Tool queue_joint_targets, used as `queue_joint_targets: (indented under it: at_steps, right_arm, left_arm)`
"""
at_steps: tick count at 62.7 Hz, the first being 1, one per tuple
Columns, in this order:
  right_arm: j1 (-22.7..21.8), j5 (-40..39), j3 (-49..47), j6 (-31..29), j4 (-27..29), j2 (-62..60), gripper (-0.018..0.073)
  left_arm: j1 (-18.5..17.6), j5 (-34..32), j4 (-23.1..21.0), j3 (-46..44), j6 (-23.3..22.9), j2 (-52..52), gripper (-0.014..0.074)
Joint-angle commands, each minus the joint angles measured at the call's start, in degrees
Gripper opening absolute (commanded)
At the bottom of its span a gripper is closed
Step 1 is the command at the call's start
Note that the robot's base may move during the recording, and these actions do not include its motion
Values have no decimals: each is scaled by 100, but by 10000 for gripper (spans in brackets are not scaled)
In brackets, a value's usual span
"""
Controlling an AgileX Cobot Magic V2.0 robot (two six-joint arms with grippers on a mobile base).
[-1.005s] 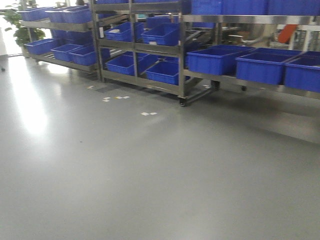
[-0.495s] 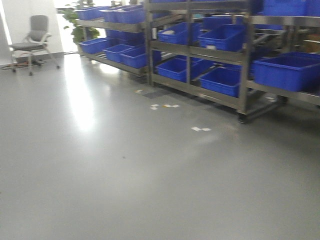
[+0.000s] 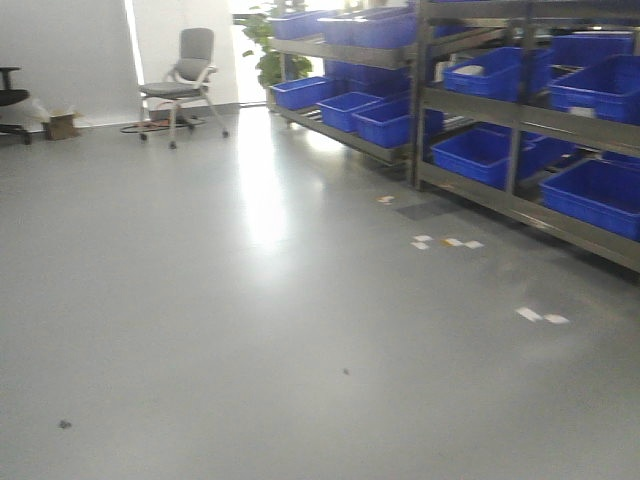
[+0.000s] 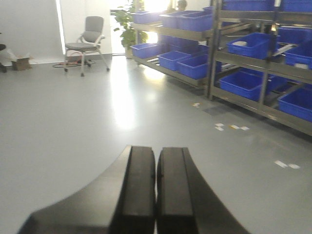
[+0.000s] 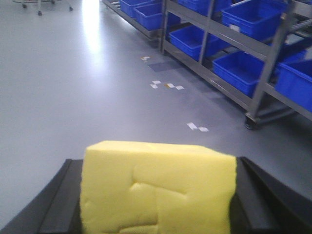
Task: Place yellow foam block on left shelf second layer
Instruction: 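Drive across the floor toward the shelf rack of blue bins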
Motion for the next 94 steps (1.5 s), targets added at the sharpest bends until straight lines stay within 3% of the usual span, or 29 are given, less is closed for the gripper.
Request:
queue_joint_targets:
  at_steps: [1, 94]
  right_arm:
    - [-36, -447, -163, -13, -171, 103, 286]
    - [-36, -444, -163, -13, -171, 103, 286]
  left_arm:
    - [-7, -506, -42, 148, -22, 17, 137]
    - [-7, -506, -42, 148, -22, 17, 137]
